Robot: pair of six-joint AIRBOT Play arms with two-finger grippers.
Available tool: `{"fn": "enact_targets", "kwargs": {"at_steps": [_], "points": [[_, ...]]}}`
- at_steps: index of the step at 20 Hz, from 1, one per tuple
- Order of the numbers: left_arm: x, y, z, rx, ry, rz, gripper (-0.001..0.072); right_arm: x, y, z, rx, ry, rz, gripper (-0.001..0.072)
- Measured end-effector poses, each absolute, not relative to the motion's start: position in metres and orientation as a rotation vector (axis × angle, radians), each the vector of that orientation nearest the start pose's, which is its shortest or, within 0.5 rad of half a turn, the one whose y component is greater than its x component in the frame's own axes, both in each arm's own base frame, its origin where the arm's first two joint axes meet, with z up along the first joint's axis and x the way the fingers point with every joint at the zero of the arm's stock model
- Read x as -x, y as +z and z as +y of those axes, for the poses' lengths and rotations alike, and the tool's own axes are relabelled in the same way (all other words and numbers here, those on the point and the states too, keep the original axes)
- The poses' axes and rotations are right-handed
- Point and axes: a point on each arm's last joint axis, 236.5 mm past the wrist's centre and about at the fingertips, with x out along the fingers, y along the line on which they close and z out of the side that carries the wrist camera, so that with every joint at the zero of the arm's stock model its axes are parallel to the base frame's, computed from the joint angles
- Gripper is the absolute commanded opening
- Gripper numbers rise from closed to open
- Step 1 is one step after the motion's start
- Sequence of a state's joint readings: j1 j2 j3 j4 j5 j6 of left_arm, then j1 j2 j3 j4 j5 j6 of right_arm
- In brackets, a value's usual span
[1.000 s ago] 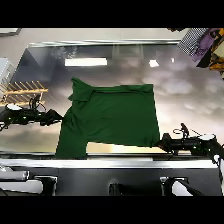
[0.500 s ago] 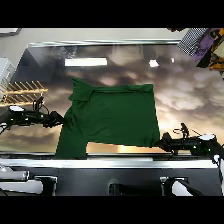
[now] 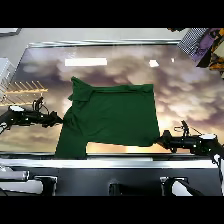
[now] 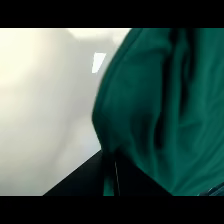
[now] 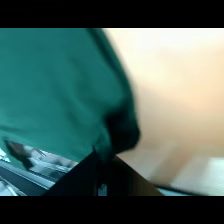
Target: Fold the clothes and pants, and hang the long-sleeved shirts on hangers.
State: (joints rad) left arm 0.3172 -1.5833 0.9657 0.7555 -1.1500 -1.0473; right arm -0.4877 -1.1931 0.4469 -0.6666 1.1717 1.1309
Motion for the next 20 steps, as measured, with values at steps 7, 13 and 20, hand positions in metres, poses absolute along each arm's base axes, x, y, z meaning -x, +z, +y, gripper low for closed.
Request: {"fn": "enact_targets", "kwargs": {"at_steps": [7,13,20], "points": [[-0.454,0.005,-0.069,0.597,-0.489,1.119,0.0019,-0.357,0.004,0.044,-0.865,0.328,1.020,0.0028],[-0.522,0.208,-0.081,0.416,-0.518,0.712,0.0019,-0.463,0.195,0.025,-0.498,0.272,0.584,0.0028],[-0.428,0.424,-0.046,0.235,-0.299,0.277,0.0019,-0.377,0.477,0.033,-0.200,0.270,0.019,0.0028]]}}
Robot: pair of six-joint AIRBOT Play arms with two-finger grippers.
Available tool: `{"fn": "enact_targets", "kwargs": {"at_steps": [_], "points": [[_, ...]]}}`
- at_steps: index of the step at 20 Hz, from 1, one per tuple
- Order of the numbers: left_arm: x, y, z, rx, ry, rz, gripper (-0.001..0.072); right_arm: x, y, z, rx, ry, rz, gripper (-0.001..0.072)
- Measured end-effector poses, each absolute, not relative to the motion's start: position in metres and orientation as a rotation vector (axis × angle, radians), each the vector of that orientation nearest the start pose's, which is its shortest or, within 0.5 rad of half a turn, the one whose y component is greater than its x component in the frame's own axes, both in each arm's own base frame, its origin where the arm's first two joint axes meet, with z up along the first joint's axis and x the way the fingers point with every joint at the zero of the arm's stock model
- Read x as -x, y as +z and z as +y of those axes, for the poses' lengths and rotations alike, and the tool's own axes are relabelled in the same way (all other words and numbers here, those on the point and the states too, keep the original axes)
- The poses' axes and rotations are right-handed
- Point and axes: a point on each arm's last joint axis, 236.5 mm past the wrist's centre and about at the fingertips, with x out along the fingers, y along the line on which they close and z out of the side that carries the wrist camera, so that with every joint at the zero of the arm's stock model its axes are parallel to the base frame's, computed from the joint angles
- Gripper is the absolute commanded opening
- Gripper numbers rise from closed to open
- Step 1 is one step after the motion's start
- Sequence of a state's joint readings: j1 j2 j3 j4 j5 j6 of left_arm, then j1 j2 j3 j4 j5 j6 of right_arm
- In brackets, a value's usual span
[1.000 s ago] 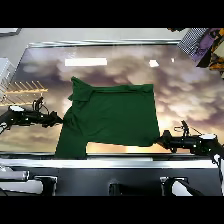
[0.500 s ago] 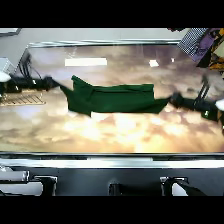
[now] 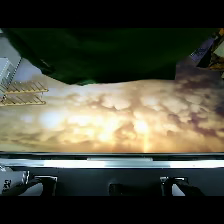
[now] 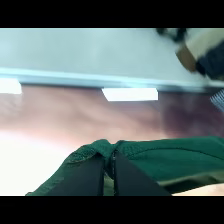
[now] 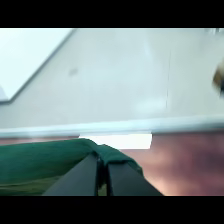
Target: Fold the clothes and pants, and hang the long-sleeved shirts on hangers.
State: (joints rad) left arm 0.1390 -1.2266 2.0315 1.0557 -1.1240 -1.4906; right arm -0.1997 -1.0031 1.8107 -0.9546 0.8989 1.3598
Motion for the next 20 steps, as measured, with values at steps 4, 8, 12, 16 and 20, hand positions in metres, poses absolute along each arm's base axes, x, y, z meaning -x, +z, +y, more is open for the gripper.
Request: {"fn": "enact_targets", "kwargs": {"at_steps": [4,8,12,16,20], "points": [[-0.339,0.485,-0.032,0.205,-0.191,0.118,0.0019,-0.278,0.544,0.038,-0.124,0.215,-0.146,0.0028],[-0.288,0.504,-0.020,0.186,-0.112,0.059,0.0019,-0.233,0.557,0.031,-0.145,0.150,-0.186,0.0029],[-0.296,0.480,-0.013,0.187,-0.078,0.129,0.0019,-0.260,0.528,0.022,-0.218,0.124,-0.058,0.0029],[-0.360,0.397,-0.017,0.176,-0.108,0.355,0.0019,-0.347,0.429,0.009,-0.317,0.098,0.309,0.0029],[-0.445,0.268,-0.025,0.168,-0.144,0.649,0.0019,-0.442,0.292,-0.008,-0.392,0.063,0.702,0.0029]]}}
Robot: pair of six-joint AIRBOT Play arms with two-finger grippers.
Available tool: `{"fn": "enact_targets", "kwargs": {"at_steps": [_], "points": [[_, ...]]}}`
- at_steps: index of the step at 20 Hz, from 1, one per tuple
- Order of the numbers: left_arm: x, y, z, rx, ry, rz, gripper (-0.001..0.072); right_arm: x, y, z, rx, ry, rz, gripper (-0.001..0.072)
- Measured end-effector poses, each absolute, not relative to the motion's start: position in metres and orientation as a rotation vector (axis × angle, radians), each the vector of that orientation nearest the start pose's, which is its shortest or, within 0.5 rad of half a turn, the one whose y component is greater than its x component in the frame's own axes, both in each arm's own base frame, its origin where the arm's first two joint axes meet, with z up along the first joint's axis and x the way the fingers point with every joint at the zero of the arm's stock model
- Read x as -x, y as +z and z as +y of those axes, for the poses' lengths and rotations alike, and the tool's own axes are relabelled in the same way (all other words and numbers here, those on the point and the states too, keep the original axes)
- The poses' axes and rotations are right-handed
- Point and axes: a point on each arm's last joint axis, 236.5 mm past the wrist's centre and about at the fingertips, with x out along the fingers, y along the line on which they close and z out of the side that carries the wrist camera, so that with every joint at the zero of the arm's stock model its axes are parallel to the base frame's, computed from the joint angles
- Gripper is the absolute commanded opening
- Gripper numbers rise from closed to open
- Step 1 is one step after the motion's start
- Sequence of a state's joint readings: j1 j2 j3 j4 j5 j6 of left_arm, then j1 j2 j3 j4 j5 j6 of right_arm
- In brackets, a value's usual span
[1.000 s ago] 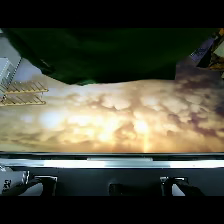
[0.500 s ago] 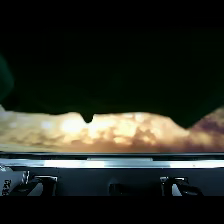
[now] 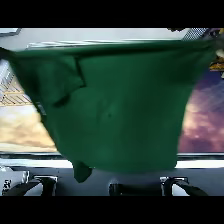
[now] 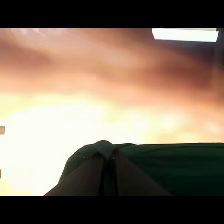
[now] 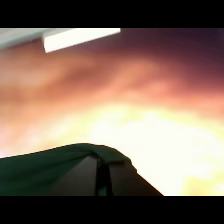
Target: Fold the clothes and pants, and hang the long-sleeved shirts on hangers.
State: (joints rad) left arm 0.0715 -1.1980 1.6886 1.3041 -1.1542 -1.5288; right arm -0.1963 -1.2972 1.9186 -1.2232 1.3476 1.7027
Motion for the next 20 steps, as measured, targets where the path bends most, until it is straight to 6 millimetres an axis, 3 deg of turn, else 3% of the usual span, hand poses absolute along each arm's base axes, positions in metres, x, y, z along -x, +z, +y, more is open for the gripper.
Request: {"fn": "enact_targets", "kwargs": {"at_steps": [5,7,9,12,14,20], "points": [[-0.531,0.101,-0.039,0.218,-0.179,0.905,0.0019,-0.527,0.118,-0.018,-0.473,0.024,1.018,0.0029],[-0.554,0.052,-0.045,0.252,-0.191,0.943,0.0019,-0.552,0.065,-0.020,-0.488,0.010,1.059,0.0029],[-0.571,0.020,-0.047,0.276,-0.193,0.959,0.0019,-0.568,0.030,-0.021,-0.506,-0.005,1.070,0.0029],[-0.581,-0.001,-0.045,0.298,-0.194,0.974,0.0020,-0.578,0.004,-0.023,-0.524,-0.023,1.079,0.0029],[-0.577,-0.011,-0.043,0.306,-0.201,1.013,0.0020,-0.574,-0.007,-0.022,-0.523,-0.029,1.114,0.0029],[-0.534,-0.036,-0.045,0.297,-0.246,1.222,0.0020,-0.539,-0.032,-0.021,-0.494,-0.039,1.290,0.0029]]}}
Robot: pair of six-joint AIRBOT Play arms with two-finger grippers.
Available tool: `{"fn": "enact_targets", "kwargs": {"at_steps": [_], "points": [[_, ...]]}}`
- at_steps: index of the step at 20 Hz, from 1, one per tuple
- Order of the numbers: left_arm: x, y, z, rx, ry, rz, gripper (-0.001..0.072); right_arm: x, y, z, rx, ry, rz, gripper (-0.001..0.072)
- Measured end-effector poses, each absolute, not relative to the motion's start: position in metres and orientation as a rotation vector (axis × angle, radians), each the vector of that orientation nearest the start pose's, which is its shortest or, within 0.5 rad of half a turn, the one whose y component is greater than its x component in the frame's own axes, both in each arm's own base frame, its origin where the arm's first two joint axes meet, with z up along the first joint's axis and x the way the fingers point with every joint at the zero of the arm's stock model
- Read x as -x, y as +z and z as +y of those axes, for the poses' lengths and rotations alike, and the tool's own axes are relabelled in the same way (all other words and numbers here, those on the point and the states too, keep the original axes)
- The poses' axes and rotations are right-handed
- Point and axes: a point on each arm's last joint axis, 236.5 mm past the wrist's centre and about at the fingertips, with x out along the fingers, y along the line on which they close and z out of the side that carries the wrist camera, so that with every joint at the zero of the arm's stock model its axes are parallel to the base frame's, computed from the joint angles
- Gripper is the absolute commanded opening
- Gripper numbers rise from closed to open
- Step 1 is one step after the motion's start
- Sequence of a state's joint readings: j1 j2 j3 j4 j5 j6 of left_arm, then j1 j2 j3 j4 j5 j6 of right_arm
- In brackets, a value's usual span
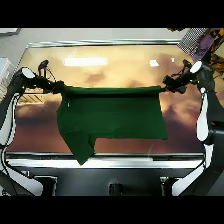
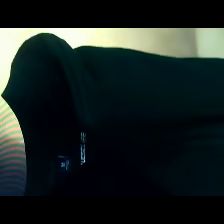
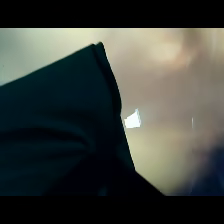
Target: Fold the clothes and pants, and hang the long-sleeved shirts on hangers.
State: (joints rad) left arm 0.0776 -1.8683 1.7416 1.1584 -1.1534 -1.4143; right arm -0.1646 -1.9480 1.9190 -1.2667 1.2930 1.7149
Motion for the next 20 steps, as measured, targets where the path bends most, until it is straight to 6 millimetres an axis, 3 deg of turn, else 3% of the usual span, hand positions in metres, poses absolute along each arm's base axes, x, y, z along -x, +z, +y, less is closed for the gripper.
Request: {"fn": "enact_targets", "kwargs": {"at_steps": [7,14,15,16,18,19,20], "points": [[-0.498,-0.057,-0.054,0.288,-0.290,1.395,0.0020,-0.499,-0.066,-0.012,-0.465,-0.039,1.508,0.0030],[-0.477,-0.075,-0.065,0.285,-0.324,1.508,0.0020,-0.482,-0.082,0.001,-0.366,-0.045,1.605,0.0032],[-0.475,-0.076,-0.066,0.285,-0.326,1.514,0.0030,-0.481,-0.084,0.001,-0.356,-0.048,1.614,0.0076],[-0.475,-0.077,-0.066,0.285,-0.327,1.518,0.0125,-0.479,-0.085,0.002,-0.348,-0.049,1.623,0.0207],[-0.474,-0.077,-0.066,0.287,-0.326,1.523,0.0493,-0.475,-0.085,0.001,-0.337,-0.059,1.641,0.0556],[-0.473,-0.076,-0.065,0.291,-0.322,1.523,0.0615,-0.472,-0.084,0.000,-0.333,-0.065,1.650,0.0564],[-0.473,-0.072,-0.063,0.295,-0.320,1.519,0.0615,-0.469,-0.080,-0.001,-0.326,-0.066,1.658,0.0564]]}}
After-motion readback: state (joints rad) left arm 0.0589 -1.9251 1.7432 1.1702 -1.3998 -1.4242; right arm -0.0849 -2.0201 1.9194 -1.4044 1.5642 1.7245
